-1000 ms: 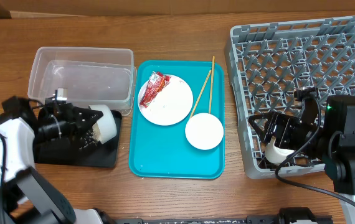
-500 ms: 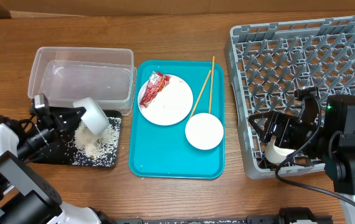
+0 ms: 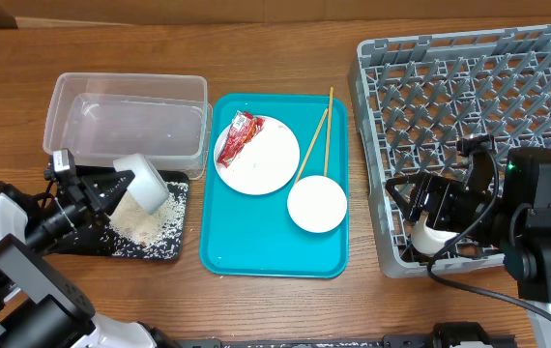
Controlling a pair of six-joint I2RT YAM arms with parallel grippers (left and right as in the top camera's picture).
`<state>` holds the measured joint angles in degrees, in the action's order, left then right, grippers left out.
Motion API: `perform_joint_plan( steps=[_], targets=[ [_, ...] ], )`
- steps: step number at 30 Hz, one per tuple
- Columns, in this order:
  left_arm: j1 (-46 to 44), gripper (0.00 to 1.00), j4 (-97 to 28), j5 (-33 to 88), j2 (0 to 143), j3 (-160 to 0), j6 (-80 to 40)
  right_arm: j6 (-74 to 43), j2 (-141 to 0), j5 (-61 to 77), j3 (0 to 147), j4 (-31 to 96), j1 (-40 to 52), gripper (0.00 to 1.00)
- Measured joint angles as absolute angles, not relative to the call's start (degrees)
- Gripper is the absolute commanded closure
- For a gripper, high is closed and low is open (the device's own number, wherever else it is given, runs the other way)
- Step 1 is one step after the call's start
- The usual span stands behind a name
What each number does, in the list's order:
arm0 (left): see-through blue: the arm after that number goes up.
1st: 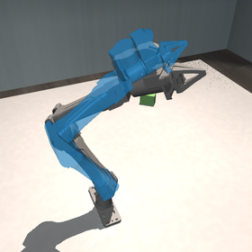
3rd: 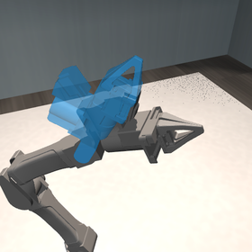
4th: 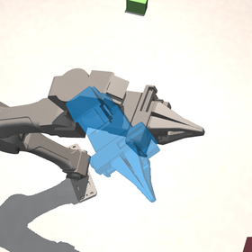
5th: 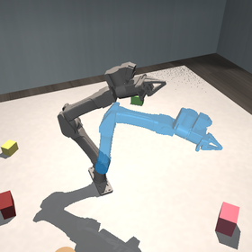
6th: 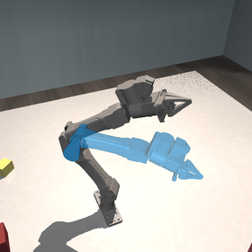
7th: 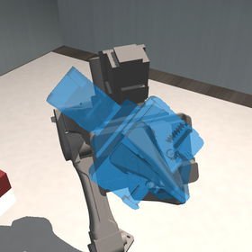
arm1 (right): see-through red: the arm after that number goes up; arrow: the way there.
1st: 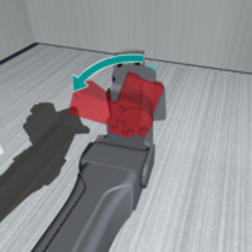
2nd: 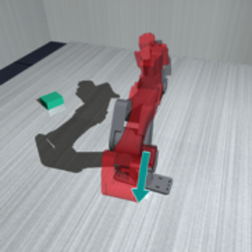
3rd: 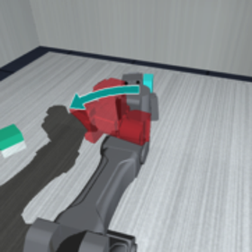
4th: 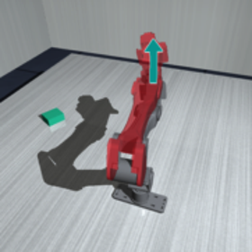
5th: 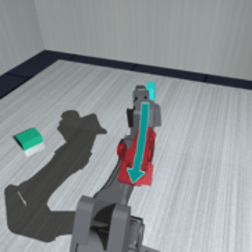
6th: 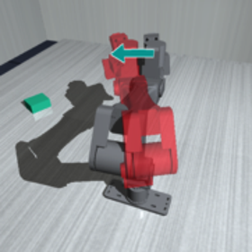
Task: Sort waste into correct bins and load items into the dishwasher
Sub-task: 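Tip the rice bowl over the black tray with the left gripper, then set the emptied bowl back on the teal tray with the left gripper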
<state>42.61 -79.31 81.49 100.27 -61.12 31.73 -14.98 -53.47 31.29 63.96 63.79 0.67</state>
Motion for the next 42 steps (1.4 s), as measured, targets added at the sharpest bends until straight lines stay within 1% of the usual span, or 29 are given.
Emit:
perform_joint_plan(
  steps=[4,7,12,15,19,23,25,27,29,32,34,39,42],
  targets=[
    [43.18,0.96,-77.28,81.14,100.31,-61.14,30.02,-14.98,-53.47,31.29,63.96,63.94,0.67,0.16],
    [43.11,0.96,-84.51,80.47,100.27,-61.14,31.88,-14.96,-53.47,31.29,63.96,63.96,0.67,0.15],
    [41.87,0.96,-91.46,77.54,99.88,-62.24,36.91,-14.94,-53.47,31.29,63.96,63.9,0.67,0.15],
    [38.02,0.96,-95.26,76.58,97.43,-63.05,41.3,-14.96,-53.45,31.27,63.96,63.9,0.67,0.15],
    [28.62,0.96,-91.48,76.6,92.75,-64.01,42.57,-14.98,-53.47,31.29,63.96,63.64,0.67,0.14],
    [16.29,0.96,-74.65,81.45,91.33,-64.53,36.47,-15.0,-53.47,31.92,63.96,61.84,0.67,0.14],
    [9.93,0.96,-60.58,83.7,91.42,-64.4,29.21,-15.0,-53.47,32.45,63.96,61.19,0.67,0.14],
    [3.97,0.96,-45.54,84.49,91.74,-64.62,19.38,-15.03,-53.47,32.82,63.96,61.01,0.67,0.14],
    [-2.42,0.96,-28.16,82.94,92.12,-64.73,5.98,-15.0,-53.45,33.01,63.96,61.06,0.67,0.14],
    [-11.29,0.96,-4.97,78.11,92.55,-64.73,-12.36,-15.0,-53.47,33.08,63.99,61.01,0.67,0.14],
    [-16.62,0.96,7.64,72.97,92.62,-65.08,-24.38,-15.0,-53.47,33.17,63.99,60.93,0.67,0.14],
    [-23.18,0.96,20.78,58.35,93.45,-65.19,-44.47,-14.98,-53.47,33.21,63.99,60.97,0.67,0.14],
    [-24.43,0.96,27.0,53.95,96.05,-65.3,-51.48,-15.0,-53.47,33.21,63.99,60.99,0.67,0.13]
  ],
)
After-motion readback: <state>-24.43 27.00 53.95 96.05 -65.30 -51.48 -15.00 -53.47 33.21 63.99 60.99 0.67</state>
